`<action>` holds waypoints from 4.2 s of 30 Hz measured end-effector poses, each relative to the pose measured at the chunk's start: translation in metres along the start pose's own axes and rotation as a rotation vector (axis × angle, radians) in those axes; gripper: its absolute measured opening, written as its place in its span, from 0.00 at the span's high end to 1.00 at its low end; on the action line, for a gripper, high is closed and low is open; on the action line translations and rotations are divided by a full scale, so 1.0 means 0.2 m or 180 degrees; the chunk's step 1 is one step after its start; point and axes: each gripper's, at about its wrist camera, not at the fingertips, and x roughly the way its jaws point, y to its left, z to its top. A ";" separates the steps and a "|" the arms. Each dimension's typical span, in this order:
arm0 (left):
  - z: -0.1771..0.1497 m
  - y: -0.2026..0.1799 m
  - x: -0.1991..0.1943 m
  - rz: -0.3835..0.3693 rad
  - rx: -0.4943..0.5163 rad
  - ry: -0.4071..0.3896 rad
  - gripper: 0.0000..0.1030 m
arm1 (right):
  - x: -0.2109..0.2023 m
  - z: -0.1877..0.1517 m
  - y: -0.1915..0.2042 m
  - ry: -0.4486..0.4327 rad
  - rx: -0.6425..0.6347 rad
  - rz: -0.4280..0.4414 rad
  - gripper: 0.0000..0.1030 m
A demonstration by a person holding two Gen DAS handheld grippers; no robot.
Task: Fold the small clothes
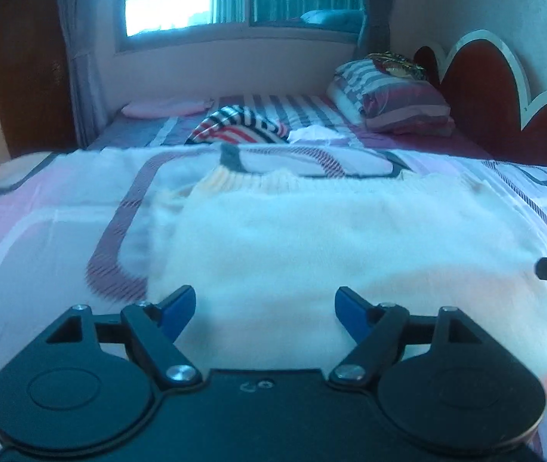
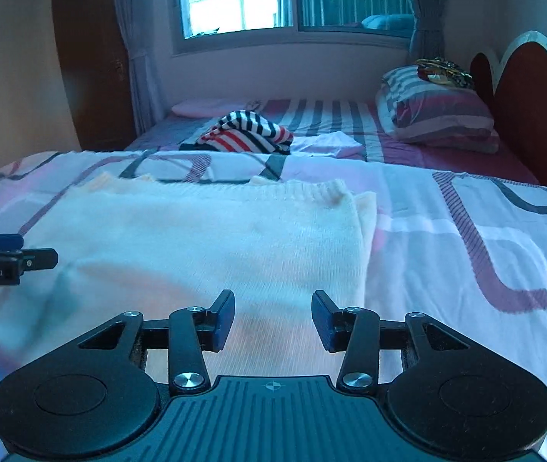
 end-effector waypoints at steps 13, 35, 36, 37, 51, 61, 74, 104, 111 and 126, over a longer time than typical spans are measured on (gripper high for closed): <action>-0.23 0.03 -0.10 0.0020 -0.0164 0.0247 0.22 | -0.19 -0.29 -0.09 0.0408 0.0377 -0.0117 0.57; -0.21 0.13 -0.26 0.0260 -0.0149 0.0419 0.24 | -0.43 -0.16 -0.03 -0.0019 0.0387 -0.0100 0.57; -0.23 0.15 -0.30 0.0251 -0.0247 0.0384 0.25 | -0.45 -0.15 -0.02 -0.0048 0.0387 -0.0079 0.57; -0.25 0.18 -0.33 0.0207 -0.0411 0.0379 0.25 | -0.46 -0.14 -0.01 -0.0081 0.0405 -0.0047 0.57; -0.44 0.38 -0.26 -0.0667 -0.2836 0.0211 0.43 | -0.37 -0.06 0.13 -0.0143 0.0398 0.0252 0.88; -0.41 0.32 -0.08 -0.0544 -0.3234 -0.0316 0.50 | -0.04 0.06 0.31 -0.0127 0.0290 0.0479 0.88; -0.36 0.37 0.03 -0.0514 -0.3181 -0.0346 0.75 | 0.38 0.09 0.43 0.0037 0.0041 0.0429 0.93; 0.18 -0.52 -0.16 -0.0723 -0.0533 -0.0333 0.94 | -0.18 0.05 -0.28 -0.0547 0.1372 0.0143 0.93; 0.07 -0.93 0.05 -0.0925 -0.0028 0.0245 0.77 | -0.41 -0.03 -0.53 -0.0610 0.1618 0.0060 0.92; 0.17 -0.25 0.06 -0.0712 -0.0772 0.0070 0.38 | -0.13 0.11 -0.33 -0.0266 0.1306 0.0788 0.43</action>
